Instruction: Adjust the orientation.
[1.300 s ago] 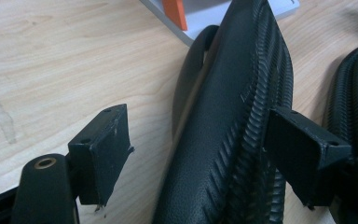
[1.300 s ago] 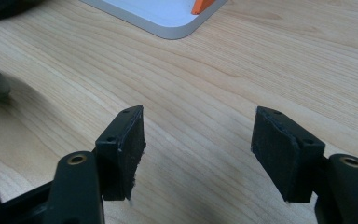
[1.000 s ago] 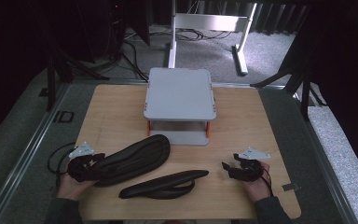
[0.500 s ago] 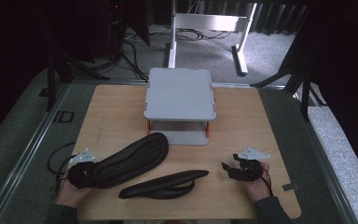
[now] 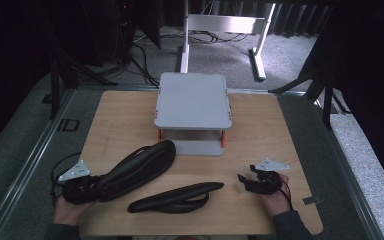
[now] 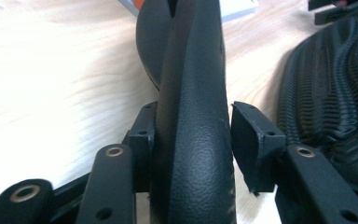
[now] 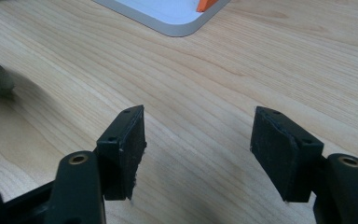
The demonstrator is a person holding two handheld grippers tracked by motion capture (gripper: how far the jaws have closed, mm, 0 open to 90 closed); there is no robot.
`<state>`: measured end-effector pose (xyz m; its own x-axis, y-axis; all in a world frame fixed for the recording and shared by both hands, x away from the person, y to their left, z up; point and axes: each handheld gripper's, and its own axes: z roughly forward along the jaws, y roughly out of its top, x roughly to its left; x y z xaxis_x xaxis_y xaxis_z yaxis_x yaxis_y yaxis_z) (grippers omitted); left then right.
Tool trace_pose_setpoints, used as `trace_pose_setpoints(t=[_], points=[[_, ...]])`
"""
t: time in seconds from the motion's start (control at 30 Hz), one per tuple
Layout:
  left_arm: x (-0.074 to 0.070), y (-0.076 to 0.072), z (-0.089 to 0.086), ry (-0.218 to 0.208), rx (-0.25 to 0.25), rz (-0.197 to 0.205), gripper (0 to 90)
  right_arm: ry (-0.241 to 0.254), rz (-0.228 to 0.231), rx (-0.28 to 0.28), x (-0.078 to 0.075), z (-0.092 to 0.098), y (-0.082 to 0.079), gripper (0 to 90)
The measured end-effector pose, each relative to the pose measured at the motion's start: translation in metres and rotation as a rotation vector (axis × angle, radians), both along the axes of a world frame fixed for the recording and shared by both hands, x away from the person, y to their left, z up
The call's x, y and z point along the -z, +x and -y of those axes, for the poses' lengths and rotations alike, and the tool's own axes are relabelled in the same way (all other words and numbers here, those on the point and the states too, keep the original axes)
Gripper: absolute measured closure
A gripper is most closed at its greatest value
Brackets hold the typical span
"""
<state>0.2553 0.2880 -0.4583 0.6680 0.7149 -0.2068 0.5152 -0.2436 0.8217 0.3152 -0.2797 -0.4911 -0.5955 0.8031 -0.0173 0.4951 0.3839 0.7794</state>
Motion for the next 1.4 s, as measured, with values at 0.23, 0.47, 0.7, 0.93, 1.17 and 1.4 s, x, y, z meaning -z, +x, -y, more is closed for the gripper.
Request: trace_pose_setpoints(t=[0.23, 0.47, 0.7, 0.93, 1.17, 1.4], points=[[-0.013, -0.011, -0.009, 0.049, -0.056, 0.074, 65.2, -0.001, 0.000, -0.002, 0.000, 0.000, 0.000, 35.5], [-0.030, -0.021, -0.010, 0.149, -0.128, 0.156, 65.7, -0.001, -0.002, -0.003, 0.000, -0.001, 0.000, 37.0], [-0.034, -0.023, -0.005, 0.170, -0.087, 0.144, 65.5, 0.000, -0.003, -0.005, 0.001, -0.001, 0.001, 37.0], [-0.027, -0.021, -0.004, 0.107, -0.026, 0.096, 58.9, 0.000, -0.004, -0.007, 0.001, -0.001, 0.001, 37.0], [-0.017, -0.017, 0.003, 0.098, 0.020, 0.036, 52.4, -0.004, -0.003, -0.010, 0.001, -0.002, 0.001, 37.0], [-0.011, -0.009, 0.020, 0.108, 0.057, 0.007, 49.5, -0.003, -0.003, -0.010, 0.000, -0.001, 0.000, 37.0]])
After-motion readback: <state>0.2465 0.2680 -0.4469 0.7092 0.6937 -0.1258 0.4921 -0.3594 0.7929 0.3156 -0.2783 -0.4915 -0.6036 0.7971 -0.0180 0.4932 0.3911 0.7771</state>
